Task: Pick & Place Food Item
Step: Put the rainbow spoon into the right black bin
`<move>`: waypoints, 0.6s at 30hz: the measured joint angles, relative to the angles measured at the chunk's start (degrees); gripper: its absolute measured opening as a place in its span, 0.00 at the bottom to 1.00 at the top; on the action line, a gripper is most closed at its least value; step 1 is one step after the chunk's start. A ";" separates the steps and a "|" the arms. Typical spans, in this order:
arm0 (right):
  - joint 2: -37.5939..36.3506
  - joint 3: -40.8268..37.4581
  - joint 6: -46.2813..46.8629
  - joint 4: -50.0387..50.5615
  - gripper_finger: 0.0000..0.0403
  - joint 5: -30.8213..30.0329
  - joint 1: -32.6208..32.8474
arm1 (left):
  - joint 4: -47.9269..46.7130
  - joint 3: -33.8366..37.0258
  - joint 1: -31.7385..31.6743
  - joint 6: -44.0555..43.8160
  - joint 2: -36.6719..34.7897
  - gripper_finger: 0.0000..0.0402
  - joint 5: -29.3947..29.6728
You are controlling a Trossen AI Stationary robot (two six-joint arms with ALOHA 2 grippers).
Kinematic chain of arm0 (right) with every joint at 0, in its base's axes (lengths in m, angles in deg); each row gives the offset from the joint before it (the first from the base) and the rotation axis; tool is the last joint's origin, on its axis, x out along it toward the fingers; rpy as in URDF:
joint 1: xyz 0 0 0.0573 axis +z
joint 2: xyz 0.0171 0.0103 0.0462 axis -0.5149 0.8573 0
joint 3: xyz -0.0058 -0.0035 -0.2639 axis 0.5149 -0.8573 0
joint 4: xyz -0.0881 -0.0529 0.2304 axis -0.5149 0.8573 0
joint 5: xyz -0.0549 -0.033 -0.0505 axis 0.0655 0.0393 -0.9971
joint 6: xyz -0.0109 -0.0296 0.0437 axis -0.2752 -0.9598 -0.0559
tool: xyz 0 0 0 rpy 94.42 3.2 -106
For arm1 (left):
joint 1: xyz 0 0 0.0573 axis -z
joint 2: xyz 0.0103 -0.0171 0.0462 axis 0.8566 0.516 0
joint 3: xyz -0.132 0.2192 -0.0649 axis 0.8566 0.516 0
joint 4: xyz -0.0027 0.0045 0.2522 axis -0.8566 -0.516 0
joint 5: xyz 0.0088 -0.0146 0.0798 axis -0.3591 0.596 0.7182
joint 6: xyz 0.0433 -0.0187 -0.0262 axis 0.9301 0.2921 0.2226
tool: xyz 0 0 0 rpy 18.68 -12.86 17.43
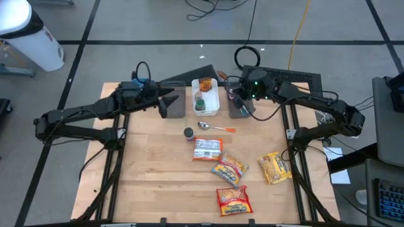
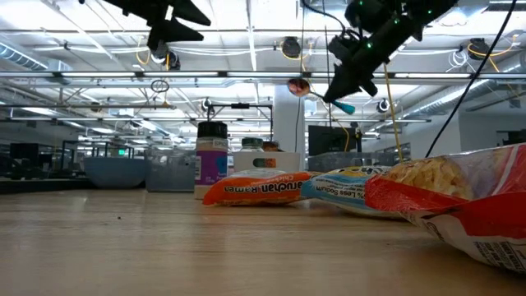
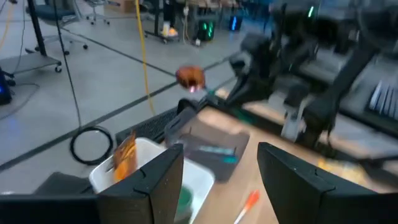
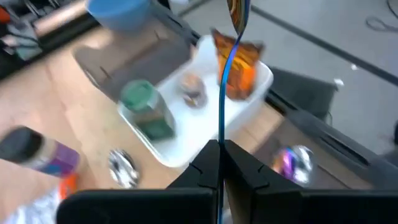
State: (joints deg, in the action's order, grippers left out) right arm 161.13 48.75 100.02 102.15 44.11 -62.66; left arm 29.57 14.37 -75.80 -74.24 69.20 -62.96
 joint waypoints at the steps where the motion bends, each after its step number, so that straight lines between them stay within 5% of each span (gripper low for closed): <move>1: 0.00 0.00 -0.64 0.88 0.00 0.82 -1.00 | 1.39 0.00 0.00 -1.50 0.64 0.53 0.28; 10: 0.00 -1.55 -3.80 3.21 0.00 6.81 -9.23 | 6.39 0.00 0.00 -8.58 6.53 0.53 -0.07; 18: 0.20 -11.04 -0.52 -3.92 0.00 9.41 -10.92 | 9.57 0.02 0.02 -10.48 7.69 0.53 -3.45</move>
State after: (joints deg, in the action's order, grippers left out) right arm 161.33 37.71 99.50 98.23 53.52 -73.58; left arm 39.14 14.39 -75.77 -84.72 76.89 -66.41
